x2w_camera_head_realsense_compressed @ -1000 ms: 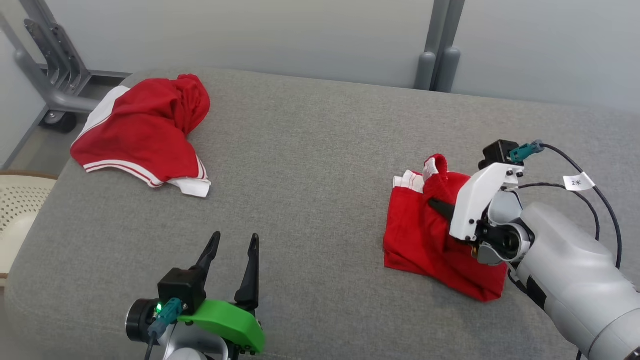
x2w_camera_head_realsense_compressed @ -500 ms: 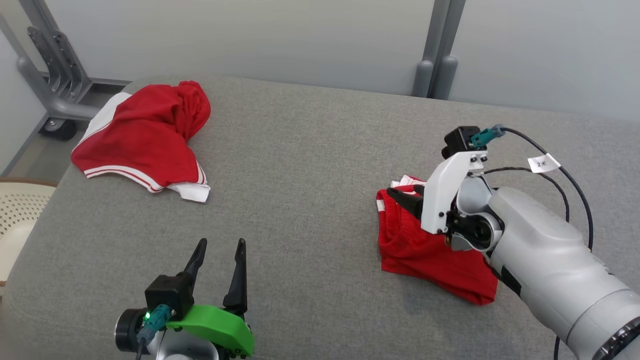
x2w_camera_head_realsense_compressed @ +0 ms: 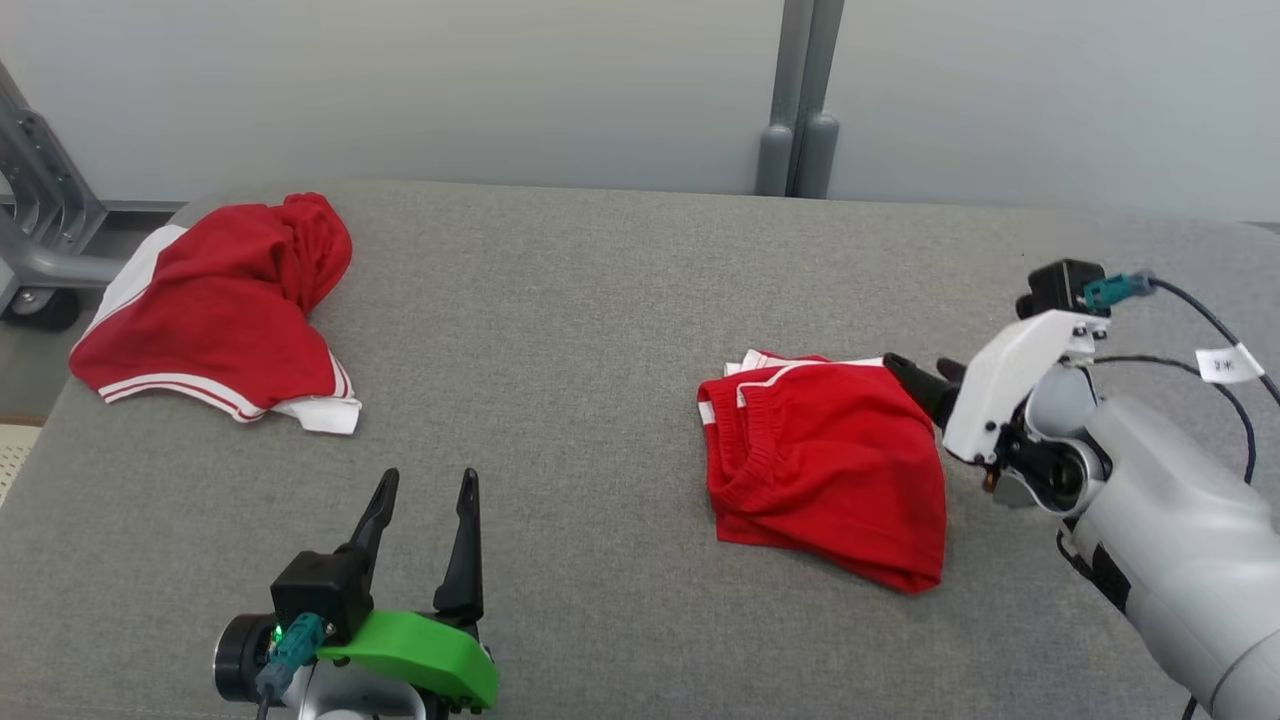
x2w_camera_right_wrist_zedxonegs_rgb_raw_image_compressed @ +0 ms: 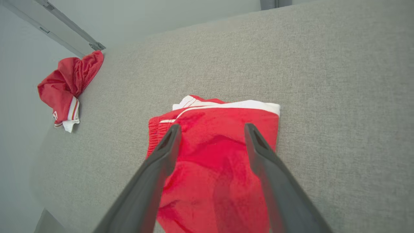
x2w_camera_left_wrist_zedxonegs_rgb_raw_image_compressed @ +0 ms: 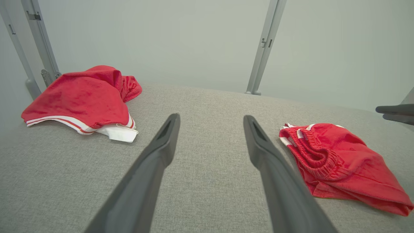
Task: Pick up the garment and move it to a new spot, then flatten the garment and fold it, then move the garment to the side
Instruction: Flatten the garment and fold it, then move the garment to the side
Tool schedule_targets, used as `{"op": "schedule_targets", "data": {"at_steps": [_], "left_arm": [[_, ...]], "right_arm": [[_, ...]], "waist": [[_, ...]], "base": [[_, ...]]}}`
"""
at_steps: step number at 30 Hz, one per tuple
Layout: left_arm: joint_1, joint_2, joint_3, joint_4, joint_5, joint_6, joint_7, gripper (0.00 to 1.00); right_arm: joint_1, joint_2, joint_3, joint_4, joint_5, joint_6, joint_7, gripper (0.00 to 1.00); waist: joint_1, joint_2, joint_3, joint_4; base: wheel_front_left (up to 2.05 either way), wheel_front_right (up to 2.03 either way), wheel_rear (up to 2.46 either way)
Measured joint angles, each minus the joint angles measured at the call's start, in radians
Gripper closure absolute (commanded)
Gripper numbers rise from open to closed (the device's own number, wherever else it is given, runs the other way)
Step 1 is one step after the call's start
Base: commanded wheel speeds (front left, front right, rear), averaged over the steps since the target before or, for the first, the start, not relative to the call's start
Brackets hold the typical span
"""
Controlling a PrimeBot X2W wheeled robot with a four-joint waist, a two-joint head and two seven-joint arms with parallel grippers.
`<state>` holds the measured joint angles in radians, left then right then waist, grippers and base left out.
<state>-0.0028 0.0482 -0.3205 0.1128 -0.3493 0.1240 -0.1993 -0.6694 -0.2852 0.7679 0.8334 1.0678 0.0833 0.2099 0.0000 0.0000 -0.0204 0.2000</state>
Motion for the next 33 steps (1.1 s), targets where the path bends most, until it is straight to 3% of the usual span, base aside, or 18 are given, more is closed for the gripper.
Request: {"op": "schedule_targets", "data": {"at_steps": [5, 14, 29, 30, 31, 33], "left_arm": [[0.000, 0.000, 0.008, -0.026, 0.015, 0.000, 0.001, 0.00], [0.000, 0.000, -0.004, -0.052, 0.020, 0.000, 0.014, 0.00], [-0.005, 0.000, -0.004, -0.058, 0.028, 0.000, 0.027, 0.00], [-0.006, 0.000, -0.003, -0.058, 0.028, 0.000, 0.027, 0.00], [-0.006, 0.000, -0.002, -0.058, 0.028, 0.000, 0.027, 0.00], [-0.007, 0.000, -0.001, -0.058, 0.028, 0.000, 0.031, 0.00]], "right_arm": [[0.082, -0.001, -0.024, 0.018, 0.043, 0.000, -0.021, 0.00], [0.095, 0.000, -0.067, 0.037, 0.082, 0.000, -0.042, 0.00], [0.099, 0.020, -0.106, 0.084, 0.156, 0.000, -0.005, 0.00], [0.099, 0.022, -0.106, 0.084, 0.156, 0.000, 0.001, 0.10], [0.099, 0.022, -0.106, 0.085, 0.156, 0.000, 0.002, 0.50], [0.099, 0.018, -0.104, 0.087, 0.155, 0.004, 0.002, 0.78]], "waist": [[0.0000, 0.0000, 0.027, -0.015], [0.0000, 0.0000, 0.084, -0.029], [0.0000, 0.0000, 0.142, 0.013], [0.0000, 0.0000, 0.143, 0.015], [0.0000, 0.0000, 0.144, 0.016], [0.0000, 0.0000, 0.146, 0.018]], "base": [[0.00, 0.00, 0.00], [0.00, 0.00, 0.00], [0.00, 0.00, 0.00], [0.00, 0.00, 0.00], [0.00, 0.00, 0.00], [0.00, 0.00, 0.00]]}}
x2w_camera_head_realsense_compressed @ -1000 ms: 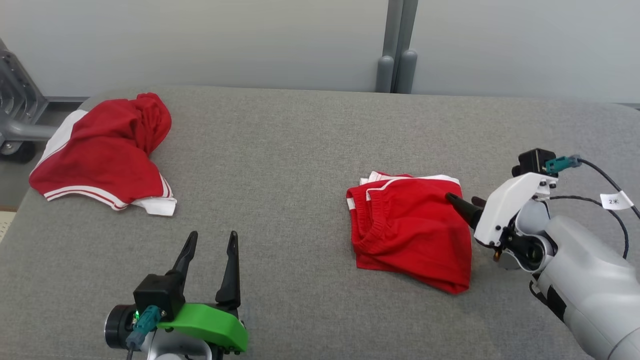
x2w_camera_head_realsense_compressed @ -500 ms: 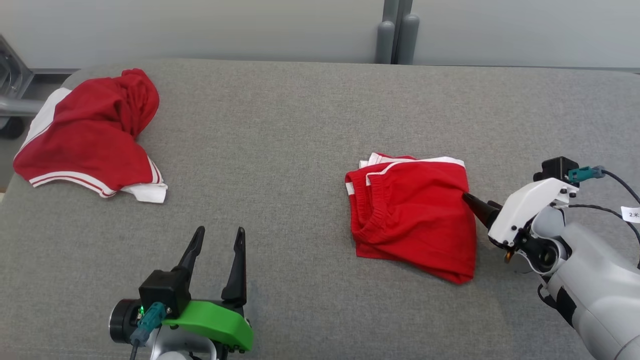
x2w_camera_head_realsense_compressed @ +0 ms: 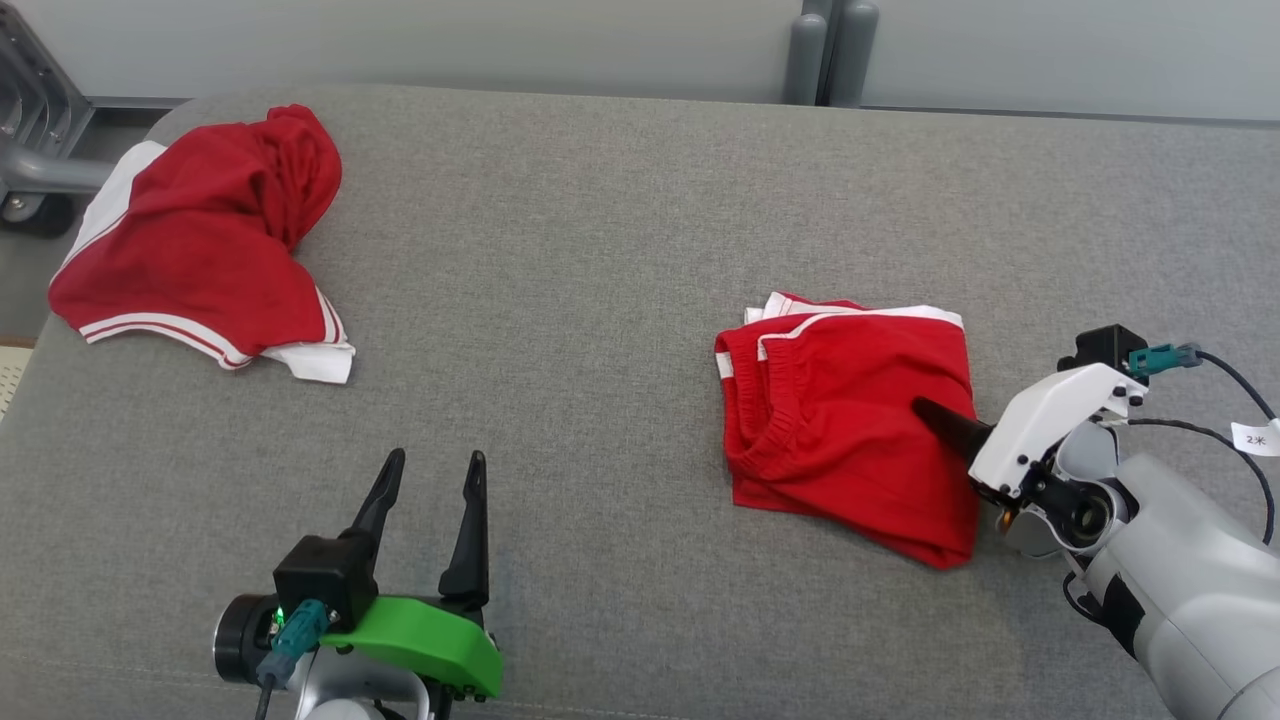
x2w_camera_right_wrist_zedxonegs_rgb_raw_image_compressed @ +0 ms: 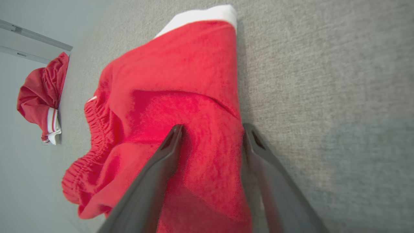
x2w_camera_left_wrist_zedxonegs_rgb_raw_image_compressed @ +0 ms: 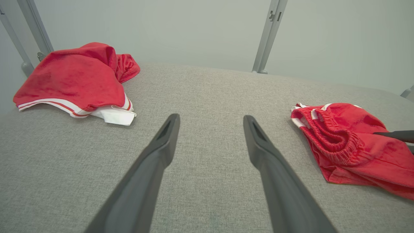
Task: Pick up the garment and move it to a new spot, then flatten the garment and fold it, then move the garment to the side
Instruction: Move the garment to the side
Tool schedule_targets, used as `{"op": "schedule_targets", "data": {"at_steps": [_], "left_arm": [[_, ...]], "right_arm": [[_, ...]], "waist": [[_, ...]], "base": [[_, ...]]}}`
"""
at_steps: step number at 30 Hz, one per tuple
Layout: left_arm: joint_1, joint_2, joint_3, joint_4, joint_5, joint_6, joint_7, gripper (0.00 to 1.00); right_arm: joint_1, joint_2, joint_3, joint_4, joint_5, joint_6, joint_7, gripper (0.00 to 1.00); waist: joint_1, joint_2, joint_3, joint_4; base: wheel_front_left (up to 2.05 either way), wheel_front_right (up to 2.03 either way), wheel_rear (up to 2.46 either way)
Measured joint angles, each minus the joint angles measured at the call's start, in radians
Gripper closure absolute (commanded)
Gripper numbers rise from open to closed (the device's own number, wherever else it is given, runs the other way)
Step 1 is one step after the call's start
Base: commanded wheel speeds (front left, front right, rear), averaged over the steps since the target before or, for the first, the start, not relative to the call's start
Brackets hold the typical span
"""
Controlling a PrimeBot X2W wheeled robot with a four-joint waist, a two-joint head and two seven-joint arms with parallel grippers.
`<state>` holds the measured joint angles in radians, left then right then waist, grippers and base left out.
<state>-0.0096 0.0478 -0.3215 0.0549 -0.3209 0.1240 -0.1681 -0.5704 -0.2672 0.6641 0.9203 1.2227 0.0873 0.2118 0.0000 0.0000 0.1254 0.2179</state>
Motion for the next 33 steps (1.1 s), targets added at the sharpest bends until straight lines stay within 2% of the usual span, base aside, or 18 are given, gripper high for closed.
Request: {"op": "schedule_targets", "data": {"at_steps": [1, 2, 12, 19, 24, 33], "left_arm": [[0.000, 0.000, 0.001, 0.000, 0.000, 0.000, 0.000, 0.00], [0.000, 0.000, 0.002, 0.000, 0.000, 0.000, 0.000, 0.00], [-0.001, 0.000, 0.030, -0.019, 0.019, 0.000, 0.000, 0.00], [-0.008, -0.001, 0.029, -0.052, 0.006, 0.000, 0.000, 0.00], [-0.023, -0.001, 0.030, -0.087, 0.009, 0.000, -0.001, 0.00], [-0.057, -0.001, 0.029, -0.142, 0.030, 0.000, 0.006, 0.00]], "right_arm": [[0.000, -0.002, 0.000, 0.000, 0.000, 0.000, 0.000, 0.93], [-0.001, -0.002, 0.000, 0.001, 0.000, 0.000, 0.000, 1.00], [-0.058, -0.029, 0.023, 0.008, -0.048, 0.000, 0.000, 1.00], [-0.146, -0.100, 0.027, 0.017, -0.089, -0.003, -0.002, 1.00], [-0.235, -0.168, 0.043, 0.024, -0.141, -0.021, 0.002, 1.00], [-0.352, -0.245, 0.058, 0.027, -0.193, -0.037, 0.028, 1.00]], "waist": [[0.0000, 0.0000, 0.001, 0.001], [0.0000, 0.0000, 0.002, 0.001], [0.0000, 0.0000, 0.021, -0.008], [0.0000, 0.0000, 0.044, -0.035], [0.0000, 0.0000, 0.075, -0.060], [0.0000, 0.0000, 0.139, -0.096]], "base": [[0.00, 0.00, 0.00], [0.00, 0.00, 0.00], [0.00, 0.00, 0.00], [0.00, 0.00, 0.00], [0.00, 0.00, 0.00], [0.00, 0.00, 0.00]]}}
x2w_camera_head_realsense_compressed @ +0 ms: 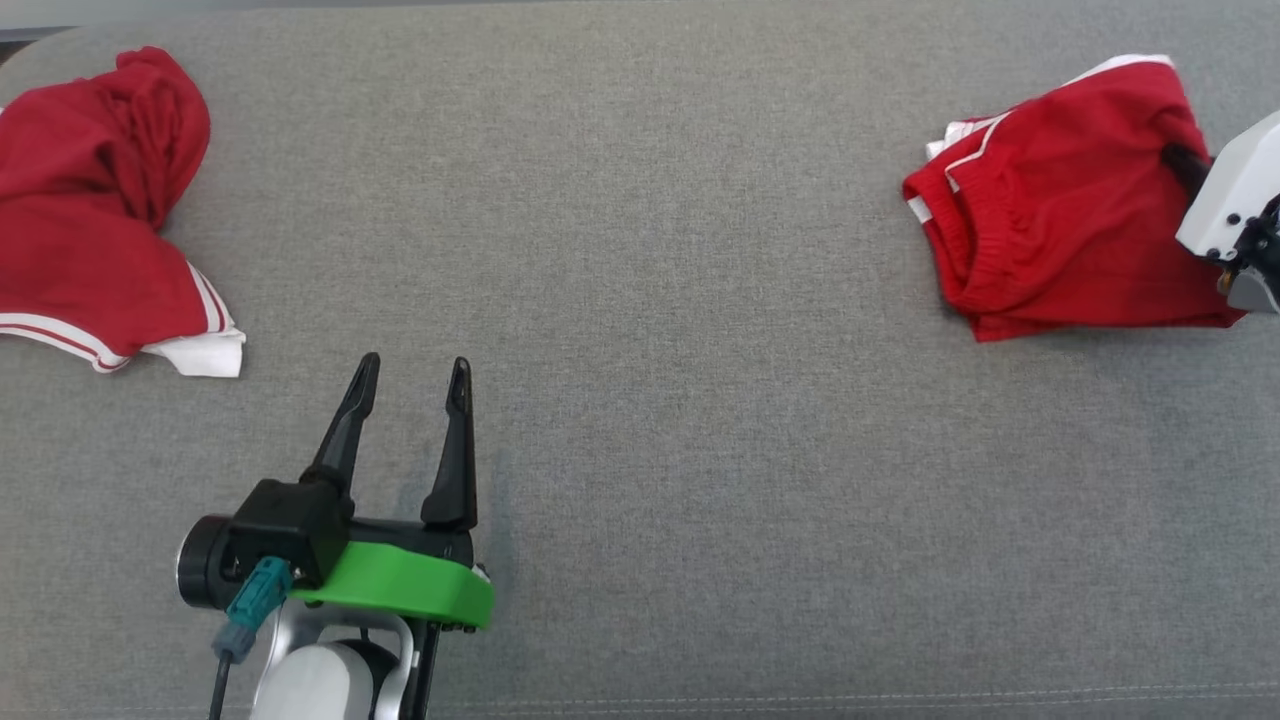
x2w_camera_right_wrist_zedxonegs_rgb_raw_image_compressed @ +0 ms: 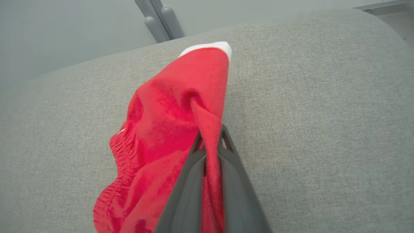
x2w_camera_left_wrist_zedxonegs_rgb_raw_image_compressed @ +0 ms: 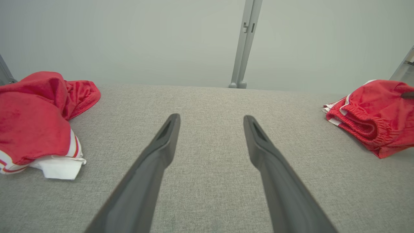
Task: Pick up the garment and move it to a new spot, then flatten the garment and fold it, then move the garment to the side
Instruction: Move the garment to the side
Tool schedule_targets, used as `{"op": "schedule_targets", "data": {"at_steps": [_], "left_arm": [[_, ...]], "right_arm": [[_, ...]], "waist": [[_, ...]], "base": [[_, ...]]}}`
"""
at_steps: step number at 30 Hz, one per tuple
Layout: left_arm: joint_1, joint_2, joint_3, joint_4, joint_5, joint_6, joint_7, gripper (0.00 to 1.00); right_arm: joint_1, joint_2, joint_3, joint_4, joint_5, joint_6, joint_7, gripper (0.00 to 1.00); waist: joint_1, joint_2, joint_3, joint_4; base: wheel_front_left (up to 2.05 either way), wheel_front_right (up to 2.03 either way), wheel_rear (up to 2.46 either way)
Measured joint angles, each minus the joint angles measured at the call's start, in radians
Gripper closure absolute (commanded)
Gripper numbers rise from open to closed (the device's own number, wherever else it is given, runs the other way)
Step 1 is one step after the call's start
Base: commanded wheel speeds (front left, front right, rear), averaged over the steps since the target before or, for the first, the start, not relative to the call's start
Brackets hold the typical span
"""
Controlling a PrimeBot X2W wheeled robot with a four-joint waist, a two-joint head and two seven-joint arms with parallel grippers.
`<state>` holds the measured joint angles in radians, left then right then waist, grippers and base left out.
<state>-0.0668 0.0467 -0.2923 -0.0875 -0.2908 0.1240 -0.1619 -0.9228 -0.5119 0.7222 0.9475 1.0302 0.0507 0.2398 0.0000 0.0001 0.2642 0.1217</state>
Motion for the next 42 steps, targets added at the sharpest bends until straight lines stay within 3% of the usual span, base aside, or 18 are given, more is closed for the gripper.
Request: {"op": "schedule_targets", "data": {"at_steps": [11, 23, 28, 29, 31, 32, 33, 42], "left_arm": [[-0.073, -0.001, -0.024, -0.058, 0.029, 0.000, 0.022, 0.00], [-0.103, 0.001, -0.020, -0.076, 0.058, 0.000, 0.047, 0.00], [-0.107, 0.001, -0.017, -0.076, 0.058, 0.000, 0.048, 0.00], [-0.107, 0.001, -0.015, -0.076, 0.058, 0.000, 0.048, 0.00], [-0.108, 0.001, -0.013, -0.076, 0.066, 0.000, 0.051, 0.00], [-0.108, 0.001, -0.011, -0.077, 0.067, 0.000, 0.056, 0.00], [-0.108, 0.001, -0.009, -0.077, 0.067, 0.000, 0.056, 0.00], [-0.112, 0.002, 0.006, -0.077, 0.080, 0.000, 0.057, 0.00]], "right_arm": [[-0.123, -0.104, 0.015, 0.018, -0.078, -0.029, 0.007, 1.00], [-0.160, -0.122, 0.082, 0.051, -0.188, -0.072, -0.021, 1.00], [-0.159, -0.124, 0.071, 0.086, -0.184, -0.098, -0.045, 0.99], [-0.159, -0.122, 0.065, 0.088, -0.181, -0.102, -0.053, 0.87], [-0.159, -0.116, 0.061, 0.095, -0.177, -0.106, -0.063, 0.17], [-0.158, -0.115, 0.062, 0.097, -0.177, -0.106, -0.069, 0.07], [-0.158, -0.113, 0.060, 0.099, -0.177, -0.110, -0.074, 0.00], [-0.155, -0.097, 0.053, 0.116, -0.177, -0.116, -0.144, 0.00]], "waist": [[0.0000, 0.0000, 0.114, -0.041], [0.0001, 0.0000, 0.188, -0.051], [0.0000, 0.0000, 0.201, -0.050], [0.0000, 0.0000, 0.203, -0.050], [0.0000, 0.0000, 0.206, -0.050], [0.0000, 0.0000, 0.207, -0.050], [0.0000, 0.0000, 0.209, -0.051], [0.0000, 0.0000, 0.214, -0.067]], "base": [[0.00, 0.00, 0.00], [0.00, 0.00, 0.00], [0.00, 0.00, 0.00], [0.00, 0.00, 0.00], [0.00, 0.00, 0.00], [0.00, 0.00, 0.00], [0.00, 0.00, 0.00], [0.00, 0.00, 0.00]]}}
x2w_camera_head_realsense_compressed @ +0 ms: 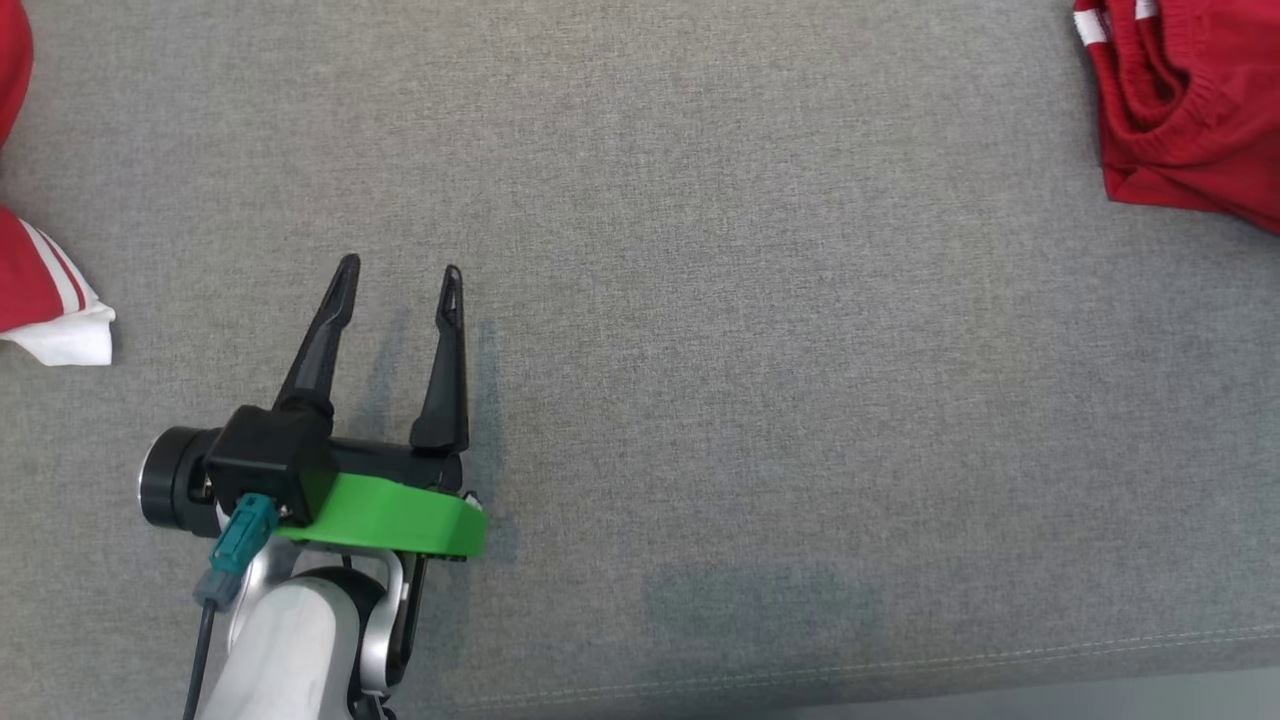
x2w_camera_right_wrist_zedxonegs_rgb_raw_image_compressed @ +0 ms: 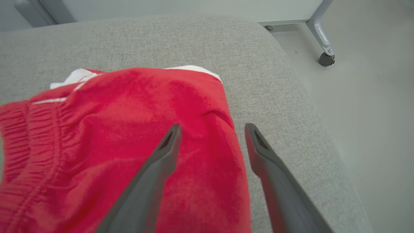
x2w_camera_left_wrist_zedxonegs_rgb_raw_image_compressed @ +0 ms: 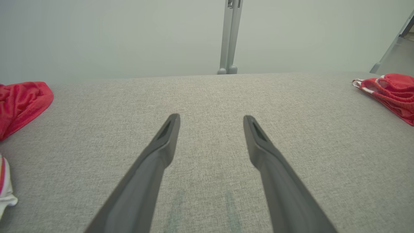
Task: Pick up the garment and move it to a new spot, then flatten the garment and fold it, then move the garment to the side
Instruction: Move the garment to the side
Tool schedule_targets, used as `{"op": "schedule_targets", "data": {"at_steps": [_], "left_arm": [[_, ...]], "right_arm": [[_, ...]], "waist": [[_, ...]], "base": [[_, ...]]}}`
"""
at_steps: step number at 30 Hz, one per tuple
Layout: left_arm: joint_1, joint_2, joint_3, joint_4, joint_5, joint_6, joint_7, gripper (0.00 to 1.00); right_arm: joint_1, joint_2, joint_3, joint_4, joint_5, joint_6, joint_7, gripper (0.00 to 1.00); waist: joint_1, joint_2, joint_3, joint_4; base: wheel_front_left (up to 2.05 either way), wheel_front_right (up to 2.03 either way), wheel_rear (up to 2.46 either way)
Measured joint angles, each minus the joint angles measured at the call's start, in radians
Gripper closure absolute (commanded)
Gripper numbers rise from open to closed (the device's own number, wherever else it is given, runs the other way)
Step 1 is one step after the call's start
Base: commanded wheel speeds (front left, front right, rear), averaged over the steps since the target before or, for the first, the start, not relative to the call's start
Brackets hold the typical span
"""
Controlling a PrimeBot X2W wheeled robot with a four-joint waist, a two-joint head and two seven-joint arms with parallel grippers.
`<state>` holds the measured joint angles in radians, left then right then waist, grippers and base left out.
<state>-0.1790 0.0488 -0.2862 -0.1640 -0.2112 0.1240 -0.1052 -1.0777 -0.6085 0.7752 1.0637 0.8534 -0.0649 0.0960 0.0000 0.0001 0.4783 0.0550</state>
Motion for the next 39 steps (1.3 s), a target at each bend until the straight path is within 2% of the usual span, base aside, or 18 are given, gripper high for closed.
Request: {"op": "schedule_targets", "data": {"at_steps": [9, 14, 20, 27, 34, 39], "left_arm": [[-0.005, 0.002, 0.021, 0.022, 0.003, 0.000, -0.006, 0.00], [-0.014, 0.002, 0.017, 0.053, -0.006, 0.000, -0.025, 0.00], [-0.022, 0.001, 0.030, 0.098, -0.029, 0.000, -0.045, 0.00], [-0.015, -0.001, 0.075, 0.167, -0.034, 0.000, -0.064, 0.00], [0.057, -0.003, 0.118, 0.253, -0.079, 0.000, -0.072, 0.00], [0.113, -0.004, 0.134, 0.294, -0.089, 0.000, -0.073, 0.00]], "right_arm": [[0.001, 0.045, -0.012, -0.020, -0.002, 0.005, -0.123, 0.00], [0.000, 0.084, 0.002, -0.062, -0.020, 0.032, -0.213, 0.00], [0.007, 0.167, 0.010, -0.119, -0.022, 0.065, -0.332, 0.00], [0.105, 0.263, 0.018, -0.158, -0.024, 0.073, -0.347, 0.00], [0.228, 0.324, 0.016, -0.201, -0.046, 0.038, -0.351, 0.00], [0.318, 0.358, -0.044, -0.306, -0.069, -0.010, -0.351, 0.00]], "waist": [[0.0000, 0.0000, -0.028, -0.036], [0.0000, 0.0000, -0.068, -0.054], [0.0000, 0.0000, -0.135, -0.075], [0.0000, 0.0000, -0.227, -0.097], [0.0000, 0.0000, -0.326, -0.107], [-0.0001, 0.0000, -0.397, -0.105]], "base": [[0.00, 0.00, 0.00], [0.00, 0.00, 0.00], [0.00, 0.00, 0.00], [0.00, 0.00, 0.00], [0.00, 0.00, 0.00], [0.00, 0.00, 0.00]]}}
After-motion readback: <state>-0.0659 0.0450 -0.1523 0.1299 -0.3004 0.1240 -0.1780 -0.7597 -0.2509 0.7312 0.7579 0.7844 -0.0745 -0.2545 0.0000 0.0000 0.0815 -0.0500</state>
